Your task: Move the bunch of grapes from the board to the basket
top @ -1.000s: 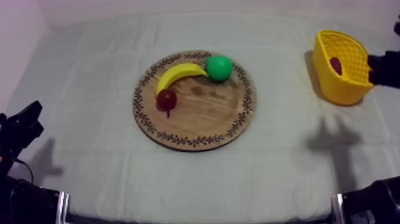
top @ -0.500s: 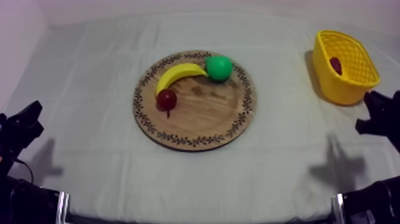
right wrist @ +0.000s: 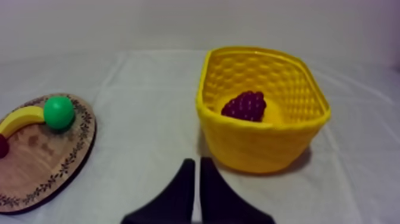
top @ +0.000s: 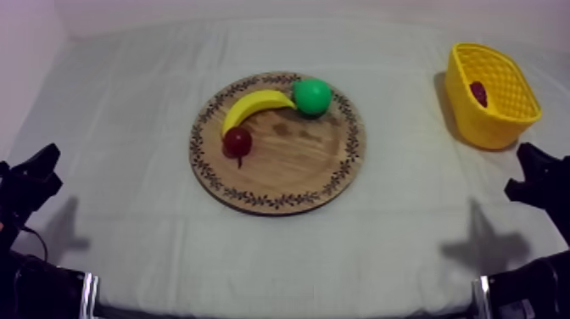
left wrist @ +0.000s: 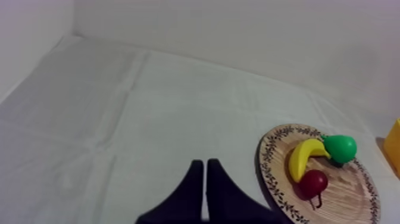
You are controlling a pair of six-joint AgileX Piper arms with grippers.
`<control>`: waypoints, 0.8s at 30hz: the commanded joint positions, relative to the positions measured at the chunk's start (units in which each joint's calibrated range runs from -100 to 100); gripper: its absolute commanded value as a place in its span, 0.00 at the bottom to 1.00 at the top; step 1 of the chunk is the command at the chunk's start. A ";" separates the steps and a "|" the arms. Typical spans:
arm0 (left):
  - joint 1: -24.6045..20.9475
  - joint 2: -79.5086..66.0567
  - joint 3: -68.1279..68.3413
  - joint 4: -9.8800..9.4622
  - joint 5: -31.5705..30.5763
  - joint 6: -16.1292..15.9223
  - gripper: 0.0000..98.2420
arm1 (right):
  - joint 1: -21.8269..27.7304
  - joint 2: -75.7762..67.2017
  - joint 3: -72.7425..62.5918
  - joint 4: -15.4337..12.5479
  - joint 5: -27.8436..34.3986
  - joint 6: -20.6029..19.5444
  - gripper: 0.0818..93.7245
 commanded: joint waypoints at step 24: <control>-0.01 0.00 -0.01 0.00 0.00 0.00 0.00 | -1.83 -0.04 0.05 -0.27 5.58 11.30 0.00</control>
